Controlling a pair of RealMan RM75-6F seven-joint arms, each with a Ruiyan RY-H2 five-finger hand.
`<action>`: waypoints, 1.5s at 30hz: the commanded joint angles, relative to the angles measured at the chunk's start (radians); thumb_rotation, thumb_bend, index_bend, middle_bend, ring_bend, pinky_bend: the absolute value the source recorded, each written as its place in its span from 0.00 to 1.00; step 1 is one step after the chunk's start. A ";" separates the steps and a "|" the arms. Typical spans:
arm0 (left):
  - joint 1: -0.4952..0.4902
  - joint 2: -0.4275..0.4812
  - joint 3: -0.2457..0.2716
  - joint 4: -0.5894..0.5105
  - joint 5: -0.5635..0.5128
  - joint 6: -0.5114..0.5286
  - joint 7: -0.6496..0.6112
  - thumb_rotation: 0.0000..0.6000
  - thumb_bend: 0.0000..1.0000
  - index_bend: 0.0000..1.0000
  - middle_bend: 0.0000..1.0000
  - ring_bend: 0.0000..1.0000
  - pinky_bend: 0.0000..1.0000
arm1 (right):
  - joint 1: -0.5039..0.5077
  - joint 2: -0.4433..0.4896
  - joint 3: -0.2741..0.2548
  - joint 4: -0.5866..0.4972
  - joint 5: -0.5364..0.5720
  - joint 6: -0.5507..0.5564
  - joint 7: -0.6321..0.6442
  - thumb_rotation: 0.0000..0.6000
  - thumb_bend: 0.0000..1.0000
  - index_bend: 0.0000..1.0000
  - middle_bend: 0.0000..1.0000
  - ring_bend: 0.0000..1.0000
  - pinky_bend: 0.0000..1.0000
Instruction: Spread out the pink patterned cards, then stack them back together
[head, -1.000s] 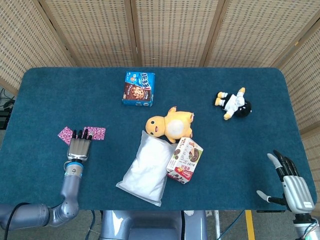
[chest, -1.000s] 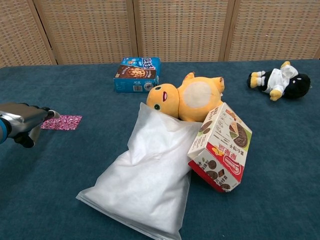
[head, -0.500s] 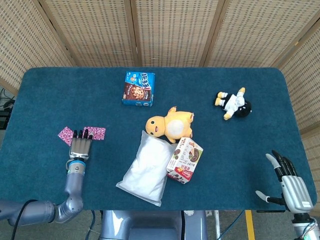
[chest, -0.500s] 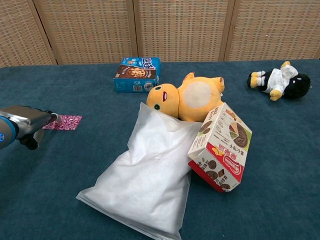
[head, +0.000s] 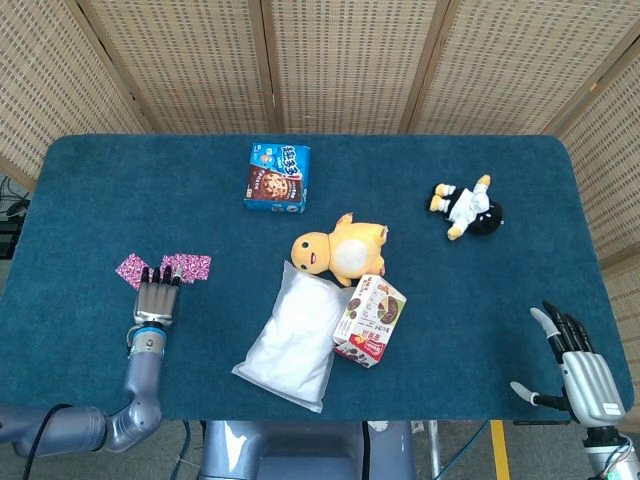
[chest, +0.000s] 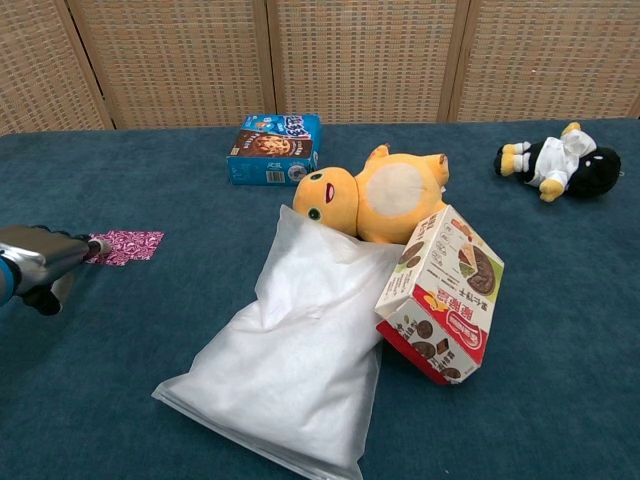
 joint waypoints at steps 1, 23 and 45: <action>0.012 0.017 0.012 -0.023 0.018 0.004 -0.013 1.00 0.85 0.02 0.00 0.00 0.00 | -0.001 0.000 -0.001 -0.001 -0.002 0.001 -0.003 1.00 0.11 0.04 0.00 0.00 0.00; 0.047 0.051 0.062 -0.115 0.042 0.023 -0.032 1.00 0.85 0.02 0.00 0.00 0.00 | -0.004 0.003 -0.001 -0.006 -0.005 0.011 -0.004 1.00 0.11 0.04 0.00 0.00 0.00; 0.087 0.114 0.105 -0.241 0.137 0.060 -0.087 1.00 0.85 0.02 0.00 0.00 0.00 | -0.003 0.003 0.000 -0.004 -0.003 0.009 -0.003 1.00 0.11 0.04 0.00 0.00 0.00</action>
